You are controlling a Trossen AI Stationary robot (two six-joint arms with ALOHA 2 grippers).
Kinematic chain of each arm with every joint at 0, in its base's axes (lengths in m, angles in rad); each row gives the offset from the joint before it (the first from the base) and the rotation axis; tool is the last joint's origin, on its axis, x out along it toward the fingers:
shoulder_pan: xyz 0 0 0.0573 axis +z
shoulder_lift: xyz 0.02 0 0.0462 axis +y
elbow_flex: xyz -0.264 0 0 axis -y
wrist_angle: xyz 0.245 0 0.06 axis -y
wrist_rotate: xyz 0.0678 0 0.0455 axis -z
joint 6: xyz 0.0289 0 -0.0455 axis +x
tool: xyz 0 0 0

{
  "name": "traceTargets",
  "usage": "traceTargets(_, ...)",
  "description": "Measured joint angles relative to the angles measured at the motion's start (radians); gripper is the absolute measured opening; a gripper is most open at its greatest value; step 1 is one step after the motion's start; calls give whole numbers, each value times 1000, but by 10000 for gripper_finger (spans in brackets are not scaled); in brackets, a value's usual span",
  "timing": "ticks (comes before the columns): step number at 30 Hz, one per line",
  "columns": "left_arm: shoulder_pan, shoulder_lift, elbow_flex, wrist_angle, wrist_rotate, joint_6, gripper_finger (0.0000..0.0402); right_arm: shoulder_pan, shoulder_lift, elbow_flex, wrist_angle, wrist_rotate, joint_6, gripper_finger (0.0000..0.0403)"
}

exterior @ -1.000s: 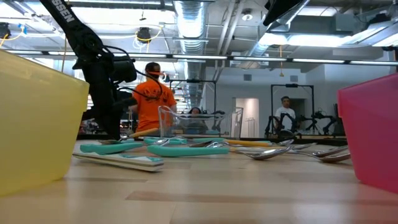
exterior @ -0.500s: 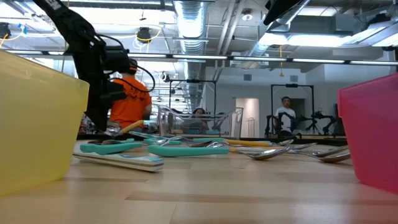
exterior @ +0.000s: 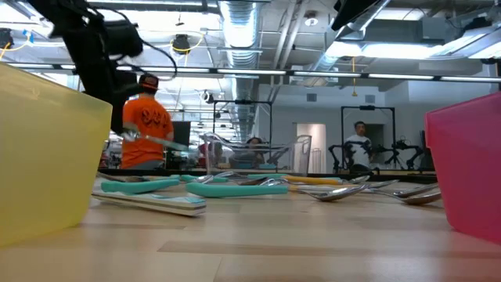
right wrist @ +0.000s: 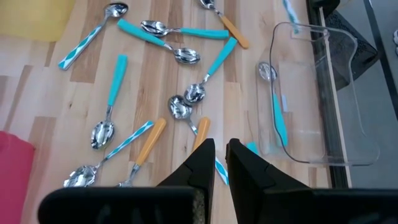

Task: Sort silverware by color (type)
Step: Put the white and blue spoon into the red bin

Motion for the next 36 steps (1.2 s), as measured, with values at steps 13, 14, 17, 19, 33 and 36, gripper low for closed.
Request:
traceTargets(13, -55, -306, 0, 32, 25, -31, 1, 42, 0, 0, 139, 0, -35, 66)
traceTargets(14, -70, -334, 0, 64, 30, -35, 0, 50, 0, 0, 178, 0, -51, 66)
traceTargets(17, -128, -421, 0, 173, 46, -48, 0, 73, 0, 0, 275, -28, -91, 66)
traceTargets(19, -174, -476, 0, 235, 45, -67, 0, 81, 0, 0, 308, -47, -113, 66)
traceTargets(33, -528, -518, 0, 416, -152, -78, 0, 14, -124, -267, 557, -133, -169, 66)
traceTargets(36, -597, -464, 0, 532, -184, -19, 0, -6, -213, -362, 664, -151, -105, 66)
